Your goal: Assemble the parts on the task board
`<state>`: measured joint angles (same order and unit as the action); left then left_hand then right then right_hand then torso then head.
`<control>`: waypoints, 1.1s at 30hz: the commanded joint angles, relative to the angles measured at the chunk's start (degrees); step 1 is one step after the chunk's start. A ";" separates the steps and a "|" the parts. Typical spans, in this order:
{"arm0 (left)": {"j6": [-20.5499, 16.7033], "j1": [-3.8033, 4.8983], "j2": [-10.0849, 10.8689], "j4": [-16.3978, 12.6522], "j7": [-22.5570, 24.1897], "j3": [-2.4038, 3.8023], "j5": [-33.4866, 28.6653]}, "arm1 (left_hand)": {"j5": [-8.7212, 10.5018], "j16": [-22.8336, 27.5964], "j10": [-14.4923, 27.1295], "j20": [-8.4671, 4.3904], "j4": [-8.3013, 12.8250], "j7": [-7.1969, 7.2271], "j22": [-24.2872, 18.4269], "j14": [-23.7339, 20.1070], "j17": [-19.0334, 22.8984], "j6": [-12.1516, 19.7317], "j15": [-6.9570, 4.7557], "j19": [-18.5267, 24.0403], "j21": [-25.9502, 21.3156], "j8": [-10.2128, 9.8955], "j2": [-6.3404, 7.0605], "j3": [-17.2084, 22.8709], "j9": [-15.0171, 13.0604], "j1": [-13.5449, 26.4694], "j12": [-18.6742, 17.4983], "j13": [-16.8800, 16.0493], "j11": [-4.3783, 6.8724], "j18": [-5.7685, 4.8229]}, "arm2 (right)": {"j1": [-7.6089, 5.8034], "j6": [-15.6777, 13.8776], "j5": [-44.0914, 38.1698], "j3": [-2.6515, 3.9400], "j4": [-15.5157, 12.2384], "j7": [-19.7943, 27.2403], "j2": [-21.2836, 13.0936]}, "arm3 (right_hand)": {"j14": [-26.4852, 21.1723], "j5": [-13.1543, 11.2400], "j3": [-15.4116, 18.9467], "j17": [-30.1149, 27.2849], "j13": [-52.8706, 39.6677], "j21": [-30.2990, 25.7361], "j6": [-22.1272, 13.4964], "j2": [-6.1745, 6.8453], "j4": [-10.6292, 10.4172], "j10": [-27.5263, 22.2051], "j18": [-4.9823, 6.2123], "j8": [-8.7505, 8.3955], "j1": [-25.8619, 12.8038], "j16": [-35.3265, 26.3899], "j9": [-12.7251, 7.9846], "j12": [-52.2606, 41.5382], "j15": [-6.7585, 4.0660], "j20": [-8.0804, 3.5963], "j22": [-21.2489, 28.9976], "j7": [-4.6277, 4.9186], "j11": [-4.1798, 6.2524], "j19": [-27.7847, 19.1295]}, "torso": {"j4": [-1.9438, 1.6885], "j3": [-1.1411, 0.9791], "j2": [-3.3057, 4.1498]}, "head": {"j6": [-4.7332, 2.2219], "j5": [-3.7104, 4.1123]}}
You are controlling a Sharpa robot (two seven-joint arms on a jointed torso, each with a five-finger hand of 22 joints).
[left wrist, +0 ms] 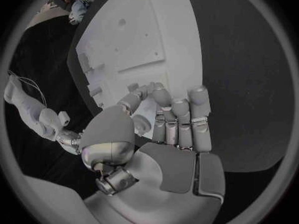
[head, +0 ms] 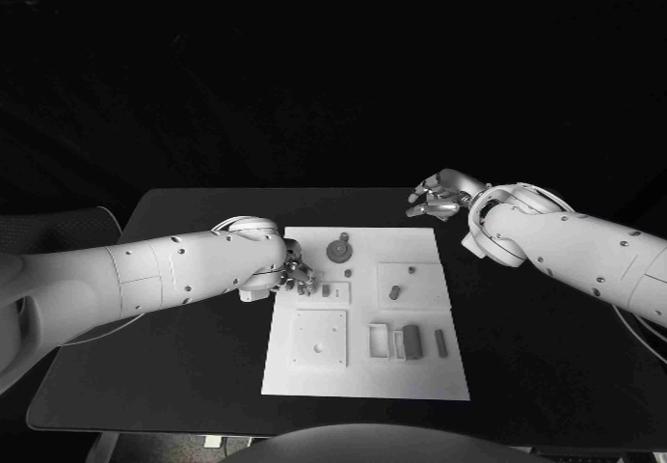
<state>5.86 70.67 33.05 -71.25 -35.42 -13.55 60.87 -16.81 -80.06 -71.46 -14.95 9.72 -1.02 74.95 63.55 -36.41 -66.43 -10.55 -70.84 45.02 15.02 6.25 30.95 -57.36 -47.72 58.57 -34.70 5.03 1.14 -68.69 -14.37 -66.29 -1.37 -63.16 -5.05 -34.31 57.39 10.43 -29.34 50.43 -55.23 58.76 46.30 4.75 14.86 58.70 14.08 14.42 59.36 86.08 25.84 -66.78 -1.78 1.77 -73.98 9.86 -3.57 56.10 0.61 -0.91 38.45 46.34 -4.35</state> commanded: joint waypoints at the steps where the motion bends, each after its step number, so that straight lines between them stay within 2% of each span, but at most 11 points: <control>1: 0.63 0.00 -0.02 -0.13 0.57 0.00 -0.03 | 0.23 -0.35 0.15 -0.33 -0.58 0.01 1.01 0.05 -0.09 -0.23 -0.40 -0.02 -0.14 -0.31 0.96 -0.01 -0.09 0.02 0.29 -0.01 0.21 2.03 | 0.00 0.72 -0.42 0.02 -0.10 0.25 -0.02 | 0.07 0.01 -0.14 -0.09 0.07 -0.07 0.05 -0.08 -0.34 -0.45 0.92 -0.20 -0.54 0.30 -0.06 -0.22 -0.43 -0.26 0.09 0.32 -0.15 0.05 | -0.01 -0.02 -0.01 | 0.09 -0.01; 6: 0.76 0.00 0.04 -0.16 0.51 0.00 -0.03 | 0.94 -0.35 0.29 -0.37 -1.62 0.00 0.98 -0.07 -0.08 -0.16 -0.40 0.02 -0.21 -0.45 2.49 0.07 -0.14 0.25 0.32 0.04 0.20 2.05 | 0.00 0.72 -0.42 0.02 -0.08 0.26 -0.03 | 0.07 0.01 -0.14 -0.09 0.08 -0.07 0.05 -0.08 -0.34 -0.45 0.92 -0.20 -0.54 0.30 -0.06 -0.23 -0.43 -0.27 0.09 0.32 -0.15 0.05 | -0.01 0.00 0.00 | 0.11 -0.01; 18: 1.09 0.00 0.23 -0.16 1.05 0.00 -0.03 | 1.45 -0.35 0.61 -0.39 -3.00 -0.11 0.98 -0.35 -0.07 0.11 -0.32 0.21 -0.34 -0.67 4.70 0.31 -0.26 0.19 0.37 0.13 0.09 2.05 | 0.00 0.98 -0.56 0.02 -0.07 0.12 -0.05 | 0.07 0.02 -0.16 -0.10 0.09 -0.06 0.02 -0.14 -0.37 -0.45 0.92 -0.21 -0.53 0.31 -0.07 -0.24 -0.43 -0.27 0.09 0.33 -0.15 0.06 | 0.01 0.00 0.01 | 0.11 0.09; 27: -1.08 0.00 0.23 0.04 1.54 0.00 -0.99 | 1.57 -0.45 0.73 -0.40 -4.76 -0.17 0.98 -0.47 -0.11 0.32 -0.28 0.28 -0.39 -0.82 6.15 -0.11 -0.42 1.65 0.50 0.21 0.04 2.03 | 0.00 0.90 -0.56 0.02 -0.06 0.02 -0.02 | 0.06 0.00 -0.12 -0.12 0.12 -0.07 -0.05 -0.13 -0.50 -0.47 0.92 -0.24 -0.67 0.31 -0.09 -0.25 -0.42 -0.25 0.10 0.35 -0.17 0.05 | 0.00 0.01 0.01 | 0.17 0.33; 33: -2.00 0.00 0.15 0.18 1.78 0.00 -1.32 | 1.93 -0.54 0.67 -0.46 -5.63 -0.13 0.99 -0.42 -0.13 0.23 -0.32 0.21 -0.36 -0.78 6.11 -0.15 -0.53 2.42 0.63 0.24 0.09 2.08 | 0.00 0.99 -0.56 0.02 -0.05 -0.02 -0.04 | 0.05 0.01 -0.12 -0.13 0.13 -0.07 -0.08 -0.11 -0.52 -0.48 0.92 -0.26 -0.69 0.30 -0.10 -0.25 -0.41 -0.25 0.11 0.35 -0.18 0.04 | 0.02 -0.02 0.00 | 0.13 0.32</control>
<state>5.27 70.66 33.30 -71.01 -34.53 -13.57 60.36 -15.13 -80.31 -71.06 -14.92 4.42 -0.98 74.93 63.44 -36.46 -66.44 -10.62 -70.84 45.02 14.47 12.24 30.71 -57.81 -45.85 59.01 -34.54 5.04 1.36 -68.69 -14.18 -66.34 -1.37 -63.15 -5.14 -34.34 57.59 10.43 -29.50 50.38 -55.18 58.76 46.26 4.75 14.70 58.56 14.08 14.42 59.35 86.08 25.80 -66.78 -1.80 1.89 -73.93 9.90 -3.70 55.99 0.61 -0.90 38.45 46.48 -4.03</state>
